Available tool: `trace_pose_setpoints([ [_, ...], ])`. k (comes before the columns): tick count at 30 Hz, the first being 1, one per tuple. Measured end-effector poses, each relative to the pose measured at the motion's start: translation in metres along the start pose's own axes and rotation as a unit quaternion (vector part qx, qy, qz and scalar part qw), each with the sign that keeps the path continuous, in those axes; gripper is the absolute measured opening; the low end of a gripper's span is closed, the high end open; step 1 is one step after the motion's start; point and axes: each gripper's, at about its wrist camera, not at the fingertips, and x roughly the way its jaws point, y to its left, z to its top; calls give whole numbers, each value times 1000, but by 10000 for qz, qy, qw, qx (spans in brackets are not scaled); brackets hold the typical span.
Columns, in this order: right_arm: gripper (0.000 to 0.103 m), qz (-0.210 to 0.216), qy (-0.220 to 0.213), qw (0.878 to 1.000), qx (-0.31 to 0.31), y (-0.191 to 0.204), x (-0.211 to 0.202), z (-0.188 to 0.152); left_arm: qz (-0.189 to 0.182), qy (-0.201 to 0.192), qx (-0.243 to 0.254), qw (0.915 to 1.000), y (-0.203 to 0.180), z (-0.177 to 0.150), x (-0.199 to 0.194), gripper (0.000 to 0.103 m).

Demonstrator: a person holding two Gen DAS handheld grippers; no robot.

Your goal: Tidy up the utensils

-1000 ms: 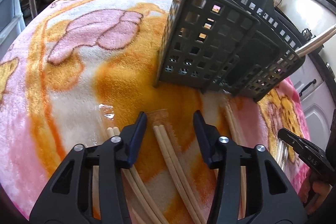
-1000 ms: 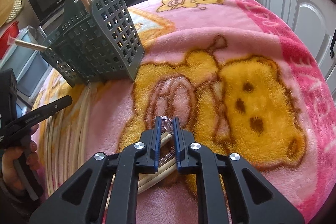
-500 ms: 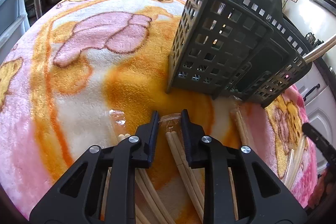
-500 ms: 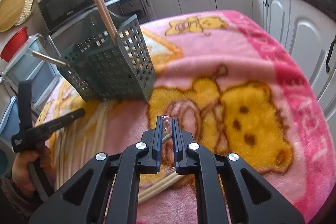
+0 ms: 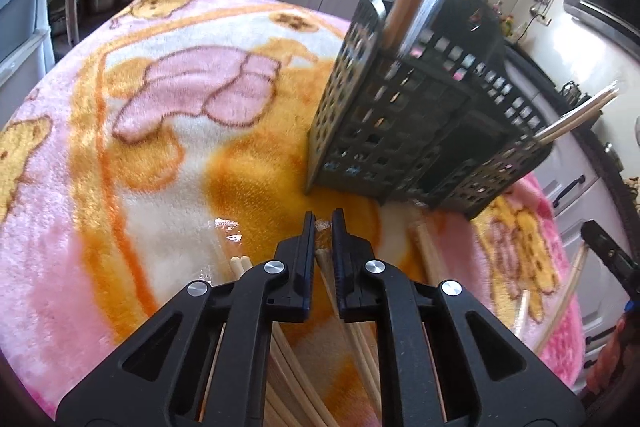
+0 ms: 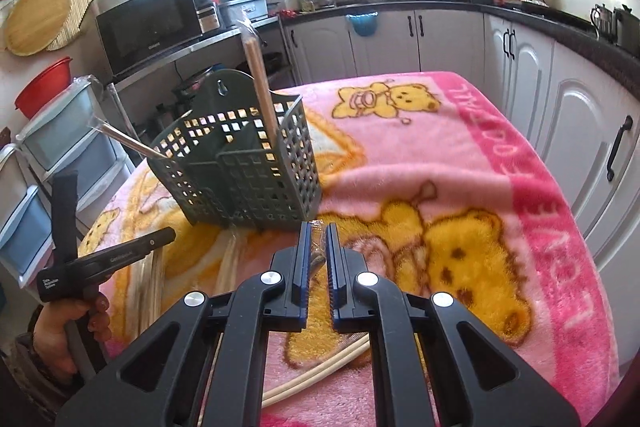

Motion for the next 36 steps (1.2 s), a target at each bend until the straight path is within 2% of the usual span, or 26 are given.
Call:
trace_pose_setpoints([
  [6,8,9,-183,9997,-167,11,-10,5,-193,-301,131,9993,-8,8,-33,4],
  [12,7,16,-396,9988,-282,20,-24,12,-415,-598,325,9968,-31,17,-57,4],
  [36,7,-35,-1000,9933,-581,38,-73,37,-1115,-1247,886,9819,-92,44,-115,3],
])
